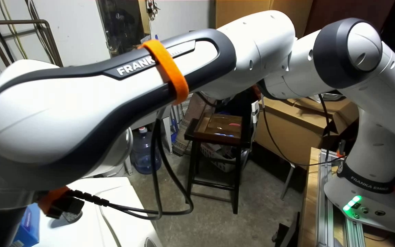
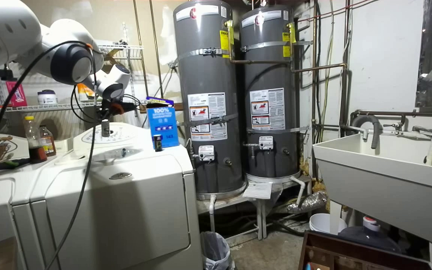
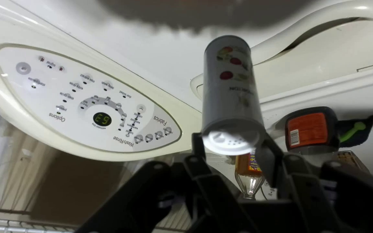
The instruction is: Put the white bottle on the washing machine to the left
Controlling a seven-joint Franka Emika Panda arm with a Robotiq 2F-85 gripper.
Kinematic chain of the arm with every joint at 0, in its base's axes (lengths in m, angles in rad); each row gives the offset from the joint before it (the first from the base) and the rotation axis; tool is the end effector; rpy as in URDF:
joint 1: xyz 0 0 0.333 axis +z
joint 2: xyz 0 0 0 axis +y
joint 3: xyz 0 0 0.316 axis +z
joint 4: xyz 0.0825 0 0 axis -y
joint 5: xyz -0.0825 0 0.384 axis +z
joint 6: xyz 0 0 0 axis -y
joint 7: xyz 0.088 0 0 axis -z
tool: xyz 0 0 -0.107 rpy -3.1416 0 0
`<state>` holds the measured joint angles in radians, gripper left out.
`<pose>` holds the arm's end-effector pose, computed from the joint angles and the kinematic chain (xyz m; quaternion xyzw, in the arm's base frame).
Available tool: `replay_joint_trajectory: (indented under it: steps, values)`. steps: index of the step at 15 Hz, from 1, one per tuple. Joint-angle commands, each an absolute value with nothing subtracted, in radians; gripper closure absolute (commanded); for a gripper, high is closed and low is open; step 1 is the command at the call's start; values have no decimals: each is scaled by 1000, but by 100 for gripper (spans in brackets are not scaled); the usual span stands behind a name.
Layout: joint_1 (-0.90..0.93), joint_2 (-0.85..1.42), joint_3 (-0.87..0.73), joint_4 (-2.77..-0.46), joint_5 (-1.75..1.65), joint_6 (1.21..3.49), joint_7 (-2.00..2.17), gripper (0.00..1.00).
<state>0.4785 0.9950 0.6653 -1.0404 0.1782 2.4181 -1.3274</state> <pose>0.5288 0.6185 0.3600 -0.5109 -0.7619 -0.2898 0.2730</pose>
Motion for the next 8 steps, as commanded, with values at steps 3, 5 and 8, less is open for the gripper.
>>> replay_joint_trajectory:
  steps: [3,5,8]
  values:
    - [516,1078,643,-885,192,2230,-1253,81]
    - [542,1085,620,-850,179,2165,-1218,81]
    - [591,1102,588,-797,170,2100,-1190,81]
